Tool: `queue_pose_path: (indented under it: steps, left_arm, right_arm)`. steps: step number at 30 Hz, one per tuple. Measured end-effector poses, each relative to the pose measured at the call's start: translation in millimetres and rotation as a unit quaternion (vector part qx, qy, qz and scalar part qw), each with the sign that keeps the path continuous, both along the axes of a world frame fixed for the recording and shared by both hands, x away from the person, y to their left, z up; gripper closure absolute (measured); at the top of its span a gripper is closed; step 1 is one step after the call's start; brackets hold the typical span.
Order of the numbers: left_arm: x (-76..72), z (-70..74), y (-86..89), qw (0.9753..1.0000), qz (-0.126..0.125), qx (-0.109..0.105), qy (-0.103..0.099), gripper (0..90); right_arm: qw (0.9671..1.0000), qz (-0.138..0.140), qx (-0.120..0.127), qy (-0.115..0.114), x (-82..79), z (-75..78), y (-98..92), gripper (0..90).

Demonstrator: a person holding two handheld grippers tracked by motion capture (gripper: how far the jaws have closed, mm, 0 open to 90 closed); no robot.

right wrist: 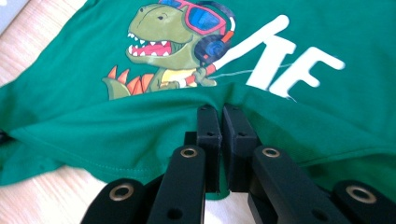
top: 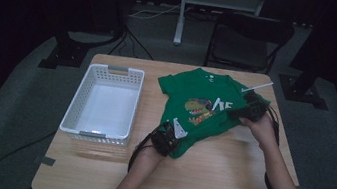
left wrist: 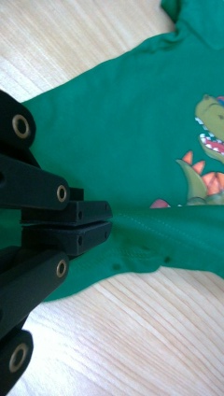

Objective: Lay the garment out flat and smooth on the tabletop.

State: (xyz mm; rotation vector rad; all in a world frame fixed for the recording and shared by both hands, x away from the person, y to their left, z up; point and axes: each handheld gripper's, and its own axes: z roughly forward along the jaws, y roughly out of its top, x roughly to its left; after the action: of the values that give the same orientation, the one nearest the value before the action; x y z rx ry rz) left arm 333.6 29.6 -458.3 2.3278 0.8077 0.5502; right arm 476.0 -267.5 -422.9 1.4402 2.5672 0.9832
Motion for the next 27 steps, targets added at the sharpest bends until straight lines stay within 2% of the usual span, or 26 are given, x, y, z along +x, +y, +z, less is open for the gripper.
queue_pose_path:
  steps: [7,9,10,11,13,15,17,19,21,23,25,27]
  left_arm:
    - [6.0,-7.4,6.5,0.9997,0.005,-0.017,0.019,89.7]
    - [5.8,-9.8,5.8,0.9995,0.006,-0.021,0.022,89.5]
    - [5.2,-9.1,6.3,0.9994,0.006,-0.024,0.025,86.8]
    - [3.9,-8.6,6.7,0.9993,0.011,-0.026,0.024,78.7]
    - [1.5,-6.9,9.2,0.9992,0.028,-0.023,0.016,59.9]
    - [-1.0,-4.6,14.9,0.9984,0.039,-0.039,0.010,49.6]
    - [-2.9,-2.7,19.1,0.9982,0.038,-0.046,0.010,48.3]
    - [-5.3,-1.9,23.2,0.9979,0.040,-0.049,0.009,44.1]
    - [-7.0,-2.7,26.6,0.9975,0.042,-0.056,0.011,44.1]
    - [-7.3,-3.7,27.9,0.9975,0.042,-0.056,0.014,44.1]
    - [-7.4,-7.0,30.7,0.9974,0.043,-0.053,0.025,44.1]
    - [-7.4,-8.5,31.7,0.9974,0.041,-0.052,0.030,44.1]
  right_arm:
    - [0.9997,-0.009,0.008,0.022,13.7,-14.3,5.3,85.6]
    - [0.9995,-0.012,0.014,0.027,14.4,-18.2,5.3,82.0]
    - [0.9992,-0.016,0.022,0.029,13.6,-18.6,5.1,74.0]
    - [0.9991,-0.016,0.026,0.031,12.6,-17.6,4.8,68.1]
    - [0.9993,-0.008,0.029,0.020,6.3,-10.4,1.7,63.9]
    - [0.9993,-0.008,0.033,0.013,-0.8,-1.7,-5.2,61.1]
    - [0.9991,-0.015,0.038,0.008,-7.0,5.0,-13.7,58.8]
    - [0.9988,-0.017,0.044,0.014,-10.6,6.8,-20.4,57.3]
    - [0.9991,-0.018,0.031,0.022,-10.8,1.2,-21.5,56.8]
    - [0.9988,-0.018,0.027,0.037,-8.7,-7.0,-19.8,56.0]
    - [0.9984,-0.018,0.023,0.048,-5.6,-15.6,-16.9,56.0]
    - [0.9982,-0.018,0.025,0.051,-4.5,-18.5,-15.7,56.0]
